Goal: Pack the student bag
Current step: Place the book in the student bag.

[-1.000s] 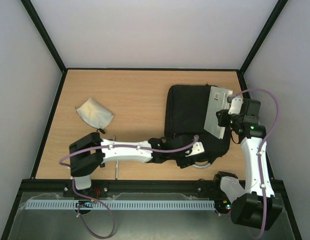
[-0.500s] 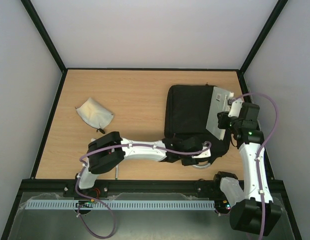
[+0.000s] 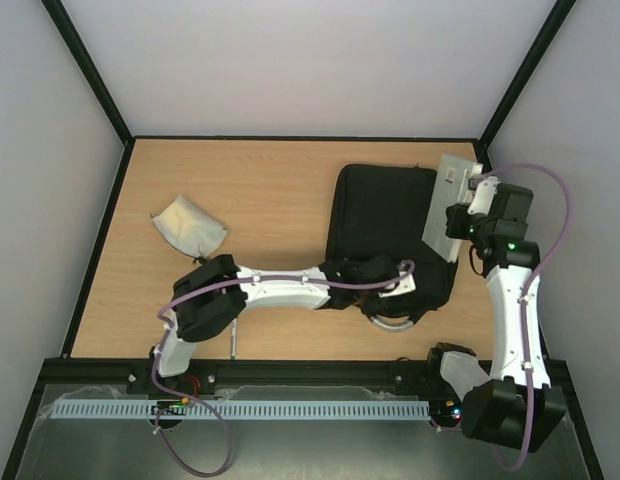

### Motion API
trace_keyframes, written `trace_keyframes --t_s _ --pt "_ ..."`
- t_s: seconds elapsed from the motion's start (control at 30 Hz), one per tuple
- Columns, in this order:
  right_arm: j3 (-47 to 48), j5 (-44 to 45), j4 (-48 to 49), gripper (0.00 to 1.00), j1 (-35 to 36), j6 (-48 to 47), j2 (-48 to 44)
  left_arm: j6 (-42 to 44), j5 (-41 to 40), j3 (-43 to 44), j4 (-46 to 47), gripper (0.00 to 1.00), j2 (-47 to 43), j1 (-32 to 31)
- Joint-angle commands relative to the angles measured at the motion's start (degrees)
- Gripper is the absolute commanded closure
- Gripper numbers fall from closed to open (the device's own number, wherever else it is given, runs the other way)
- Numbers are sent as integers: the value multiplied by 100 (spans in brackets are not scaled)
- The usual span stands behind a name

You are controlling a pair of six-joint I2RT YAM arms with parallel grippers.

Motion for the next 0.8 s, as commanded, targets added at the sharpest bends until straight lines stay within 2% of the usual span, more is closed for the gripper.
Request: trace_keyframes --t_s 0.0,0.27,0.53,0.67,0.77 --pt "753 71 205 99 -492 -69 310 -538 -223 -254 -37 97 -816 347" --pt "683 190 288 99 -574 17 647 -1461 -284 -1086 -306 98 -2034 846" --pt "672 -780 404 99 -497 195 1432 -2054 -79 -1771 -475 97 -3177 960" --pt "744 -760 348 99 168 232 1752 -2377 -44 -2037 -498 97 -3575 954" --pt "845 -1083 314 99 542 310 2024 -2561 -28 -2250 -444 97 -3823 947"
